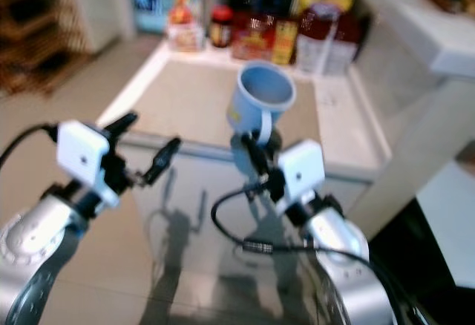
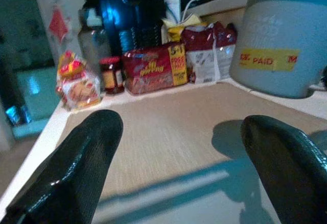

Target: Setting the table

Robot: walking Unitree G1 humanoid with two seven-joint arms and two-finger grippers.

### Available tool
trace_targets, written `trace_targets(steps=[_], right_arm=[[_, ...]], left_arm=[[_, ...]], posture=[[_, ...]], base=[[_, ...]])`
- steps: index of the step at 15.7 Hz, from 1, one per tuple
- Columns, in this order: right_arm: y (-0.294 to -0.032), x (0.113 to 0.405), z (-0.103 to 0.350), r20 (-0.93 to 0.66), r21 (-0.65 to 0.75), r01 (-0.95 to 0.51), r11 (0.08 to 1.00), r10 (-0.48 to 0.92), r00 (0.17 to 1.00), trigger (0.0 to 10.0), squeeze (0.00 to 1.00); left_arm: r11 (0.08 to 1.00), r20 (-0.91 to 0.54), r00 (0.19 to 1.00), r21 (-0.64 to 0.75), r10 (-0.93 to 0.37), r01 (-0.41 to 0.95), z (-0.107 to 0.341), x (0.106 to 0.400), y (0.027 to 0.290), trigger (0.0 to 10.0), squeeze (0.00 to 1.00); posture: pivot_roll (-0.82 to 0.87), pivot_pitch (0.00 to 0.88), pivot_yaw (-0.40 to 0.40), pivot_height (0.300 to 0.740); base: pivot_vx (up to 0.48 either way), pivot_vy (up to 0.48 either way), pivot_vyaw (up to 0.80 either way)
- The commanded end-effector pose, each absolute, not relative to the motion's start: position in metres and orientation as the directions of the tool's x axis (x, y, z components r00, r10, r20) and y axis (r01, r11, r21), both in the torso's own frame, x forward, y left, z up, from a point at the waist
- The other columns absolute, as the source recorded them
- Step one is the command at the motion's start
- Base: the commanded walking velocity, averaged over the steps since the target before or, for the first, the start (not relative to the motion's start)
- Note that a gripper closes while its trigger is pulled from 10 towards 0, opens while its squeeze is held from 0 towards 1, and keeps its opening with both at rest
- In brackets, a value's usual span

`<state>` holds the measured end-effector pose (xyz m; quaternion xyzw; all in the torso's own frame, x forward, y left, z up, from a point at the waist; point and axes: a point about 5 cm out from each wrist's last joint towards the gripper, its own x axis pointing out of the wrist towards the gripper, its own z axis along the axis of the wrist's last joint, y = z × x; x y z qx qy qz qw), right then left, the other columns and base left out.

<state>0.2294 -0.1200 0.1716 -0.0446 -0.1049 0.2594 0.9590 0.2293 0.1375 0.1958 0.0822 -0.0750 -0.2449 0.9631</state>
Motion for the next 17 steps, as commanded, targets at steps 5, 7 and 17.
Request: trace_targets(steps=[5, 7, 17], right_arm=[[-0.128, 0.232, 0.176, 0.183, -0.151, -0.440, 0.885, 0.463, 0.868, 10.0, 0.00], [-0.128, 0.232, 0.176, 0.182, -0.151, -0.435, 0.888, 0.457, 0.871, 10.0, 0.00], [-0.141, 0.225, 0.172, 0.041, -0.255, -0.618, 0.743, 0.647, 0.761, 10.0, 0.00]], left_arm=[[0.859, 0.075, 0.869, 0.211, -0.490, 0.466, 0.192, 0.235, 0.135, 10.0, 0.00], [0.858, 0.074, 0.868, 0.211, -0.492, 0.468, 0.192, 0.234, 0.134, 10.0, 0.00], [0.841, 0.070, 0.853, 0.224, -0.517, 0.492, 0.193, 0.230, 0.137, 10.0, 0.00]], posture=[[0.04, 0.012, -0.032, 0.740], [0.04, 0.015, -0.032, 0.740], [0.05, 0.025, -0.040, 0.740]], base=[[0.000, -0.480, 0.00], [0.000, -0.480, 0.00], [0.000, -0.480, 0.00]])
